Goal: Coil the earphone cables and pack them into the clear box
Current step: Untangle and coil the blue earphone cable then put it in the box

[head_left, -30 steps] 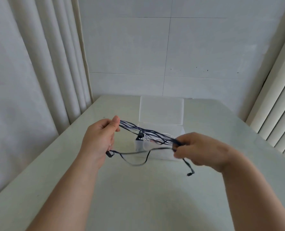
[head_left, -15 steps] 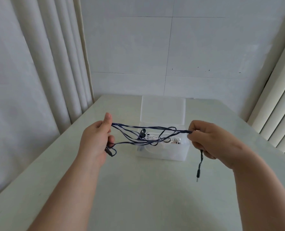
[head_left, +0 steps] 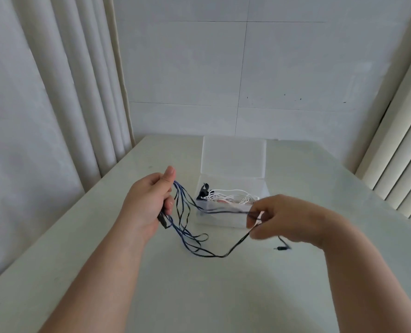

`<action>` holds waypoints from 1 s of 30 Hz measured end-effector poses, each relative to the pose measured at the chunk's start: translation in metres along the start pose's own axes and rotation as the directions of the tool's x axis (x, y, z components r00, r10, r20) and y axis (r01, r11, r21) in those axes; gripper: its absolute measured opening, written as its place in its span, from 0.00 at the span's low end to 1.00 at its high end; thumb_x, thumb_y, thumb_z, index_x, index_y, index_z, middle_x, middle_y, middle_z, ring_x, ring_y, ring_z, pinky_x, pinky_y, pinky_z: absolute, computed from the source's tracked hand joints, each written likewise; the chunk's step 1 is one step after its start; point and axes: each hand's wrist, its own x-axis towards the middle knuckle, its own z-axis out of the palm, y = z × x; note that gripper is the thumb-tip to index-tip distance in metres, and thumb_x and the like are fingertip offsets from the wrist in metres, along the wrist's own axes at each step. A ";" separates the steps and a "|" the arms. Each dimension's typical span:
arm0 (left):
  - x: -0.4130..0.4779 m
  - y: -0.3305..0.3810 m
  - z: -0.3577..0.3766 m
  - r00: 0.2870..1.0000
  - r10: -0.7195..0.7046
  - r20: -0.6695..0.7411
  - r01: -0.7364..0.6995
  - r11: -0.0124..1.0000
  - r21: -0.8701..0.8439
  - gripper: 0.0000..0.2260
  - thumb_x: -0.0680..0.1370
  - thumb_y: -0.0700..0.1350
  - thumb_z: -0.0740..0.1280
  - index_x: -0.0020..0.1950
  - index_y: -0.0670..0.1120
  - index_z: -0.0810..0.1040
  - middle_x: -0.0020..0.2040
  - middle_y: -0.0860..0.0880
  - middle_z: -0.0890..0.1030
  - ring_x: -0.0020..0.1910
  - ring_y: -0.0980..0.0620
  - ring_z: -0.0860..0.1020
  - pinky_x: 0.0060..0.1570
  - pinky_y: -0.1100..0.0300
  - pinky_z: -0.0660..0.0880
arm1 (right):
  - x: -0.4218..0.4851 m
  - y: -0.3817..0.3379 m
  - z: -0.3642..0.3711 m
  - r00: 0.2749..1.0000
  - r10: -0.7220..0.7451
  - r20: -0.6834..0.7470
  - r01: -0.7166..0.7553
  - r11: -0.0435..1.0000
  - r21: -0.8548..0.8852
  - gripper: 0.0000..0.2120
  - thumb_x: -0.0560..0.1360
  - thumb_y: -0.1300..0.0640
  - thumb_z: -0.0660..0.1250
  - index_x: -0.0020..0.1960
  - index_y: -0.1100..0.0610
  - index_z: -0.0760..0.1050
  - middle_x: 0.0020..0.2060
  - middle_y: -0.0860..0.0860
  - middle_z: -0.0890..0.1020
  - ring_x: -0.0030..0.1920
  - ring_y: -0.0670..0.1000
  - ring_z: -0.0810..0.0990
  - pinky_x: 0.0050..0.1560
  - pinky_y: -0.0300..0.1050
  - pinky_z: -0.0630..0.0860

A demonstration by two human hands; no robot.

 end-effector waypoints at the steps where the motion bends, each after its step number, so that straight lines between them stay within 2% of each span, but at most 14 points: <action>1: -0.001 0.000 0.001 1.000 -0.011 0.009 0.010 1.000 0.025 0.20 0.70 0.60 0.70 0.26 0.52 0.67 0.24 0.55 0.62 0.25 0.50 0.65 0.27 0.59 0.64 | 0.001 -0.002 0.004 0.998 0.020 0.064 -0.016 0.998 -0.064 0.08 0.65 0.49 0.76 0.43 0.43 0.80 0.27 0.36 0.76 0.26 0.37 0.72 0.26 0.27 0.64; 4: -0.003 0.000 0.002 0.999 -0.039 0.020 0.038 0.998 0.056 0.20 0.72 0.59 0.69 0.26 0.52 0.69 0.24 0.55 0.62 0.24 0.51 0.65 0.25 0.60 0.63 | 0.008 -0.008 0.020 0.992 0.070 0.110 -0.044 0.975 -0.219 0.17 0.61 0.41 0.76 0.48 0.38 0.78 0.38 0.37 0.77 0.39 0.38 0.76 0.39 0.37 0.70; 6: -0.004 0.001 0.003 0.998 -0.037 0.056 0.034 0.998 0.049 0.18 0.71 0.59 0.69 0.31 0.48 0.71 0.24 0.54 0.62 0.23 0.52 0.63 0.24 0.62 0.62 | 0.013 -0.013 0.032 0.992 0.054 0.118 -0.023 0.966 -0.256 0.20 0.62 0.40 0.76 0.52 0.39 0.77 0.42 0.39 0.75 0.43 0.39 0.75 0.42 0.40 0.73; 9: -0.008 0.003 0.005 0.979 0.003 0.202 -0.006 1.000 0.014 0.17 0.69 0.57 0.73 0.35 0.44 0.76 0.24 0.51 0.63 0.22 0.53 0.61 0.24 0.64 0.60 | 0.017 -0.021 0.042 0.997 -0.015 0.074 0.033 0.968 -0.248 0.17 0.64 0.44 0.76 0.51 0.42 0.76 0.39 0.40 0.74 0.38 0.40 0.74 0.36 0.38 0.70; 11: -0.011 0.005 0.007 0.945 0.043 0.325 -0.041 0.999 -0.014 0.12 0.71 0.52 0.71 0.33 0.46 0.79 0.24 0.50 0.63 0.21 0.54 0.61 0.24 0.65 0.60 | 0.019 -0.024 0.042 0.998 -0.057 -0.028 0.050 0.978 -0.204 0.14 0.65 0.46 0.75 0.47 0.44 0.76 0.36 0.42 0.75 0.34 0.43 0.75 0.33 0.40 0.74; 14: -0.015 0.007 0.009 0.899 0.092 0.428 -0.069 0.995 -0.068 0.11 0.72 0.49 0.70 0.31 0.46 0.78 0.24 0.50 0.63 0.21 0.54 0.61 0.25 0.65 0.59 | 0.020 -0.025 0.039 0.982 -0.050 -0.183 0.039 0.997 -0.061 0.20 0.63 0.45 0.77 0.50 0.42 0.71 0.37 0.45 0.77 0.29 0.46 0.74 0.26 0.42 0.72; 16: -0.018 0.009 0.009 0.877 0.136 0.461 -0.091 0.989 -0.117 0.13 0.69 0.53 0.73 0.31 0.46 0.77 0.24 0.53 0.66 0.22 0.54 0.61 0.25 0.65 0.59 | 0.020 -0.025 0.038 0.978 -0.044 -0.204 0.045 0.999 -0.001 0.32 0.59 0.41 0.78 0.57 0.39 0.66 0.36 0.45 0.77 0.30 0.46 0.76 0.27 0.40 0.71; 18: -0.020 0.012 0.011 0.857 0.186 0.480 -0.110 0.977 -0.181 0.15 0.67 0.57 0.75 0.30 0.48 0.77 0.24 0.56 0.70 0.22 0.55 0.62 0.25 0.65 0.59 | 0.019 -0.027 0.042 0.987 -0.061 -0.150 0.066 0.997 0.033 0.39 0.55 0.36 0.77 0.63 0.35 0.66 0.35 0.41 0.75 0.30 0.42 0.77 0.28 0.38 0.74; 21: -0.020 0.014 0.010 0.857 0.226 0.464 -0.105 0.956 -0.273 0.17 0.67 0.57 0.76 0.30 0.46 0.76 0.24 0.54 0.68 0.21 0.55 0.61 0.25 0.65 0.60 | 0.026 -0.031 0.056 0.984 -0.112 -0.141 0.119 0.992 0.047 0.34 0.59 0.33 0.74 0.64 0.36 0.72 0.30 0.35 0.71 0.27 0.38 0.75 0.27 0.35 0.72; 24: -0.019 0.013 0.008 0.866 0.209 0.453 -0.084 0.956 -0.280 0.19 0.66 0.56 0.77 0.30 0.44 0.75 0.24 0.53 0.63 0.21 0.55 0.61 0.26 0.66 0.61 | 0.032 -0.034 0.065 0.967 -0.086 -0.240 0.116 0.987 0.113 0.40 0.56 0.34 0.77 0.63 0.35 0.62 0.38 0.40 0.75 0.35 0.41 0.77 0.28 0.37 0.72; 26: -0.019 0.013 0.007 0.858 0.205 0.471 -0.086 0.961 -0.262 0.19 0.66 0.56 0.77 0.30 0.44 0.76 0.23 0.53 0.63 0.21 0.55 0.61 0.26 0.66 0.60 | 0.033 -0.036 0.067 0.956 -0.108 -0.272 0.155 0.976 0.155 0.44 0.54 0.35 0.79 0.63 0.34 0.59 0.37 0.41 0.74 0.34 0.41 0.75 0.30 0.38 0.71; 27: -0.019 0.013 0.007 0.850 0.204 0.485 -0.088 0.964 -0.251 0.18 0.66 0.56 0.77 0.31 0.44 0.76 0.23 0.53 0.63 0.21 0.55 0.61 0.25 0.66 0.60 | 0.034 -0.037 0.069 0.956 -0.135 -0.259 0.181 0.970 0.163 0.41 0.55 0.35 0.78 0.63 0.32 0.62 0.34 0.41 0.73 0.32 0.41 0.73 0.30 0.38 0.70; 28: -0.019 0.013 0.006 0.843 0.207 0.497 -0.095 0.966 -0.241 0.18 0.66 0.56 0.77 0.31 0.44 0.76 0.23 0.53 0.64 0.20 0.55 0.61 0.25 0.66 0.59 | 0.034 -0.039 0.071 0.955 -0.163 -0.248 0.206 0.966 0.156 0.32 0.59 0.36 0.77 0.59 0.33 0.69 0.30 0.41 0.72 0.29 0.41 0.72 0.29 0.40 0.71; 30: -0.018 0.014 0.003 0.844 0.214 0.492 -0.111 0.967 -0.230 0.18 0.66 0.56 0.77 0.31 0.44 0.77 0.23 0.53 0.64 0.20 0.56 0.61 0.25 0.66 0.59 | 0.035 -0.041 0.074 0.950 -0.167 -0.264 0.199 0.975 0.098 0.09 0.66 0.42 0.72 0.43 0.44 0.78 0.24 0.42 0.71 0.25 0.42 0.69 0.31 0.45 0.75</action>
